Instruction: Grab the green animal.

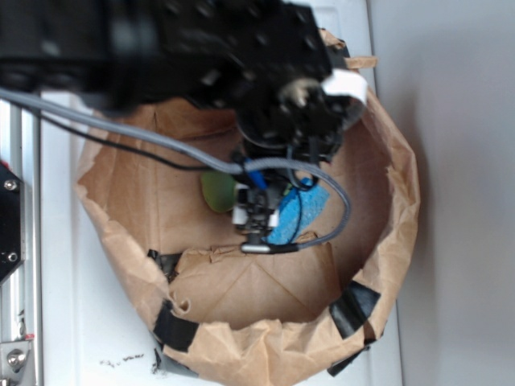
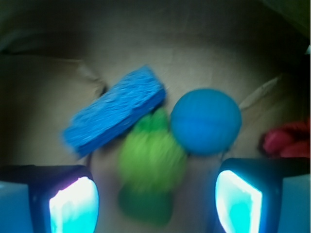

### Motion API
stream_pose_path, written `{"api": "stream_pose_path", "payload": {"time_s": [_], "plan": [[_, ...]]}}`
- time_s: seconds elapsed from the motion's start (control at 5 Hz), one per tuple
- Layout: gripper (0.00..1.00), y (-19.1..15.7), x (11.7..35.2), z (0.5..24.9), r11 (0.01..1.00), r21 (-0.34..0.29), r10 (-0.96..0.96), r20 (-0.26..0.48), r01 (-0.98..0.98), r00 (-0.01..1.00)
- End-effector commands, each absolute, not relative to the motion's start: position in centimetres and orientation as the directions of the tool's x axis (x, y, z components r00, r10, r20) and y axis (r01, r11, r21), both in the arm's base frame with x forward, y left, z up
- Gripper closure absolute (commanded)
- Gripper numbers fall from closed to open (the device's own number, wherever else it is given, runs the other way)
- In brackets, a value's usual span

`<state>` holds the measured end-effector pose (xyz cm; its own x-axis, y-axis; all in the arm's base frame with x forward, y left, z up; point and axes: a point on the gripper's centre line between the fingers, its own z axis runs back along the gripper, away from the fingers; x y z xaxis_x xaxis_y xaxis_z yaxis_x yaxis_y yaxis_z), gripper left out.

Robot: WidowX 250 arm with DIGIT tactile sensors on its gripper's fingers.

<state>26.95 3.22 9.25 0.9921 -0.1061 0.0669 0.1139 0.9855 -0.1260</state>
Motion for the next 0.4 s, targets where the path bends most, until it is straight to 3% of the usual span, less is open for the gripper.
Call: {"api": "stream_pose_path", "payload": {"time_s": [0.0, 0.2], "plan": [[0.00, 3.9, 27.1, 10.4, 0.989, -0.093, -0.108, 0.113, 0.119, 0.988], [0.00, 3.9, 26.9, 8.7, 0.989, -0.067, -0.124, 0.112, 0.132, 0.986]]}}
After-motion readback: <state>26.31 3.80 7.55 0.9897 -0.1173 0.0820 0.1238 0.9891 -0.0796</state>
